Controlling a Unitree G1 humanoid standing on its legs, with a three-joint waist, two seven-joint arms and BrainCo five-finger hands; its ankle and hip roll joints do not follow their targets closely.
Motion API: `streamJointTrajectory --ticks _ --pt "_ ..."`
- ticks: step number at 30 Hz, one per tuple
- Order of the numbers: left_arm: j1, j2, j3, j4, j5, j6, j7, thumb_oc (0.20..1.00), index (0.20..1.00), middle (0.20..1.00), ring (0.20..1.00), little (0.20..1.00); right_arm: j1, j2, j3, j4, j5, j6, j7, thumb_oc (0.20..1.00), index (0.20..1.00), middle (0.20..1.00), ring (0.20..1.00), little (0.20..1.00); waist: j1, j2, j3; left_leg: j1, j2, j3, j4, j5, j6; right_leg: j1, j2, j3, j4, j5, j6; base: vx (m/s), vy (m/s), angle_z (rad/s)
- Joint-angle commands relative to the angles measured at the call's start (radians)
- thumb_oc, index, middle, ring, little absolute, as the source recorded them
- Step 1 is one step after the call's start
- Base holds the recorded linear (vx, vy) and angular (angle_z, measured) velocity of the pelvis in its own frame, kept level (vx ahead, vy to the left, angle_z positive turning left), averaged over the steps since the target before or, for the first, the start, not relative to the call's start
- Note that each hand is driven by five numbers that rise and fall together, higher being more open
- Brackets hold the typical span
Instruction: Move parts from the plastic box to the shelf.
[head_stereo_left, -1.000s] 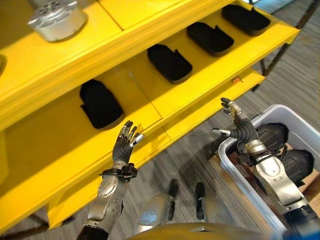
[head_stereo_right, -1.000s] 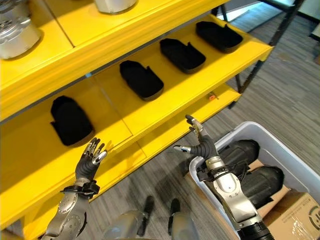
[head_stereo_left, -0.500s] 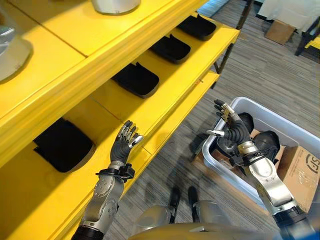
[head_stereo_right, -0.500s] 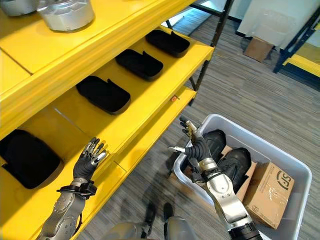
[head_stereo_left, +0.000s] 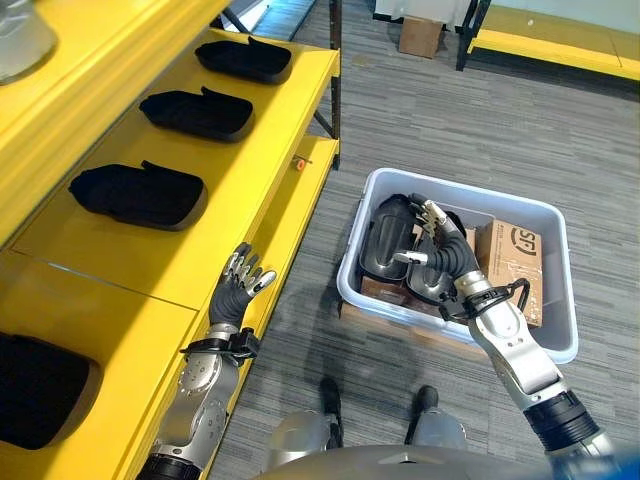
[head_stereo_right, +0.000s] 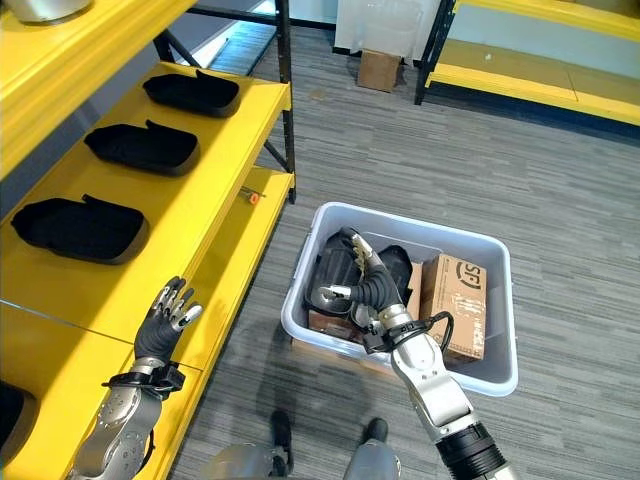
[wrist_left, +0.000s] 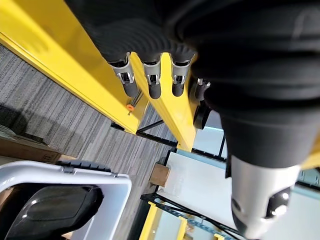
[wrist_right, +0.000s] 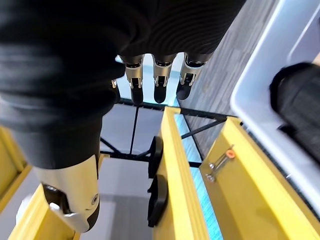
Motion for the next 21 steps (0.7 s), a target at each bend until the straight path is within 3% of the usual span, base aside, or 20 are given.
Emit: streamJointTrajectory --ticks 1,5,9,15,16,18,19,20,21 --pt "-0.016 -0.011 0.043 -0.052 0.034 -0.035 0.004 1.0 1.0 1.0 1.0 1.0 -0.02 -0.004 -0.031 -0.08 -0.028 -0.025 -0.005 1.0 1.0 1.0 1.0 1.0 -0.003 0.011 -0.013 -0.006 0.026 -0.132 0.003 -0.082 0.004 -0.046 0.002 -0.026 -0.054 0.107 0.031 0.04 -0.233 -0.41" --pt "-0.026 -0.03 0.038 -0.039 0.037 -0.035 0.003 1.0 1.0 1.0 1.0 1.0 -0.006 -0.014 -0.047 -0.087 -0.038 -0.022 0.001 1.0 1.0 1.0 1.0 1.0 -0.009 -0.001 -0.021 0.015 0.045 -0.138 -0.006 -0.08 -0.018 -0.024 0.028 -0.038 -0.072 0.098 0.037 0.08 -0.195 -0.33" --pt "-0.049 -0.037 0.014 -0.031 0.018 -0.028 -0.007 1.0 1.0 1.0 1.0 1.0 0.015 -0.042 -0.074 -0.102 -0.02 -0.028 -0.001 1.0 1.0 1.0 1.0 1.0 -0.039 0.011 -0.024 0.028 0.134 -0.147 -0.001 -0.06 -0.07 -0.014 0.094 -0.041 -0.035 0.008 -0.008 0.12 -0.315 -0.11" --pt "-0.044 -0.046 0.024 -0.028 0.028 -0.023 -0.01 1.0 1.0 1.0 1.0 1.0 0.043 -0.077 -0.111 -0.129 -0.006 -0.038 -0.006 1.0 1.0 1.0 1.0 1.0 -0.06 0.014 -0.018 0.021 0.206 -0.152 0.053 -0.051 -0.108 -0.013 0.159 -0.028 -0.009 -0.057 -0.054 0.09 -0.243 0.06" --pt "-0.036 -0.055 0.026 -0.028 0.025 -0.022 -0.014 1.0 1.0 1.0 1.0 1.0 0.048 -0.085 -0.12 -0.136 0.007 -0.044 -0.015 1.0 1.0 1.0 1.0 1.0 -0.062 0.008 -0.002 -0.022 0.232 -0.154 0.174 -0.037 -0.116 -0.004 0.182 -0.014 -0.01 -0.079 -0.078 0.03 -0.158 -0.08" --pt "-0.033 -0.06 0.025 -0.03 0.025 -0.021 -0.014 1.0 1.0 1.0 1.0 1.0 0.05 -0.088 -0.122 -0.138 0.015 -0.047 -0.017 1.0 1.0 1.0 1.0 1.0 -0.058 0.006 0.01 -0.057 0.244 -0.17 0.257 -0.017 -0.12 0.004 0.197 -0.011 -0.011 -0.089 -0.094 -0.01 -0.221 -0.15" --pt "-0.039 -0.063 0.009 -0.032 0.017 -0.022 -0.01 1.0 1.0 1.0 1.0 1.0 0.042 -0.108 -0.123 -0.134 0.02 -0.051 -0.025 1.0 1.0 1.0 1.0 1.0 -0.033 -0.007 0.065 -0.143 0.21 -0.253 0.436 0.037 -0.127 0.01 0.209 0.007 -0.004 -0.095 -0.12 -0.07 -0.243 -0.26" --pt "-0.044 -0.062 -0.001 -0.034 0.02 -0.02 -0.012 1.0 1.0 1.0 1.0 1.0 0.025 -0.132 -0.122 -0.141 -0.005 -0.053 -0.017 1.0 1.0 1.0 1.0 1.0 -0.026 -0.013 0.079 -0.174 0.203 -0.288 0.458 0.049 -0.131 0.005 0.209 0.006 -0.002 -0.103 -0.125 -0.04 -0.188 -0.3" --pt "-0.052 -0.06 -0.008 -0.034 0.02 -0.011 -0.021 1.0 1.0 1.0 1.0 1.0 0.015 -0.143 -0.123 -0.148 -0.015 -0.053 -0.017 1.0 1.0 1.0 1.0 1.0 -0.03 -0.021 0.079 -0.191 0.227 -0.295 0.406 0.034 -0.133 0.008 0.209 0.008 -0.006 -0.118 -0.114 -0.02 -0.066 -0.19"
